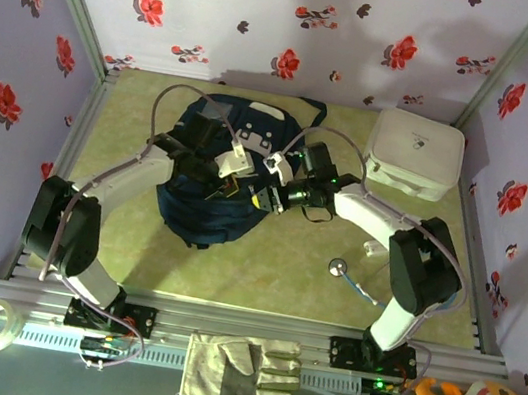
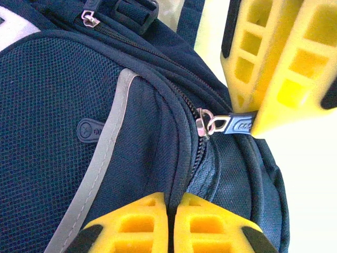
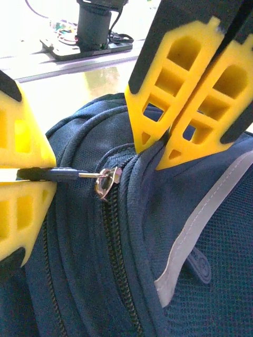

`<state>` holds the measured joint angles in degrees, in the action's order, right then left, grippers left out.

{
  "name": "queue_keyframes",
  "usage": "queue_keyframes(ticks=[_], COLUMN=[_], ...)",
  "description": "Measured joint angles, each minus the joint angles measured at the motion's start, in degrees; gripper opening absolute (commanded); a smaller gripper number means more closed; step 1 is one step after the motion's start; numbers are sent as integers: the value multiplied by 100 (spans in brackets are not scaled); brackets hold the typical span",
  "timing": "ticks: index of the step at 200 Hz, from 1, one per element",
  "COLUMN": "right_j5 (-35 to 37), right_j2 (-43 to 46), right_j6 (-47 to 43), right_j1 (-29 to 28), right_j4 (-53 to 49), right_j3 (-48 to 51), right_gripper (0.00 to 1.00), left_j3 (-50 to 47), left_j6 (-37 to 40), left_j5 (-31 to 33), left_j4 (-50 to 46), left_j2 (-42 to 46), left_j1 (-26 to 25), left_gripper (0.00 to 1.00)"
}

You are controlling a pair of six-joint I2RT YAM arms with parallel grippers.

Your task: Pack the student bag

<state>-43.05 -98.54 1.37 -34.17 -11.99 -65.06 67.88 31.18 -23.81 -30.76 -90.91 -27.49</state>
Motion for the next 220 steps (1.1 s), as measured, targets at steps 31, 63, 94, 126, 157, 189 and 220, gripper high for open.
queue_keyframes(ticks=[31, 63, 94, 126, 157, 189, 220], right_j5=[133, 463, 1346, 1794, 1845, 1840, 1751], right_j2=[457, 1141, 1432, 1062, 372, -278, -831], right_j6=[321, 1034, 1895, 2983, 3783, 4177, 4280], right_j1=[42, 361, 575, 682, 675, 566, 452], right_j4=[177, 529, 750, 789, 894, 887, 772], right_j3=[485, 997, 1069, 824, 291, -437, -1141], right_gripper=[51, 66, 69, 63, 55, 52, 49], left_j3=[-2, -232, -470, -767, -1143, -1497, -1709], left_j6=[-216, -579, -1202, -2074, -3191, -4437, -5646], left_j5=[11, 142, 485, 1154, 1808, 2310, 2688], left_j4=[149, 468, 909, 1462, 1843, 1834, 1364], left_j2=[13, 315, 780, 1300, 1738, 2122, 2380], left_j1=[0, 37, 79, 87, 94, 109, 153], left_gripper=[28, 46, 68, 76, 78, 78, 77])
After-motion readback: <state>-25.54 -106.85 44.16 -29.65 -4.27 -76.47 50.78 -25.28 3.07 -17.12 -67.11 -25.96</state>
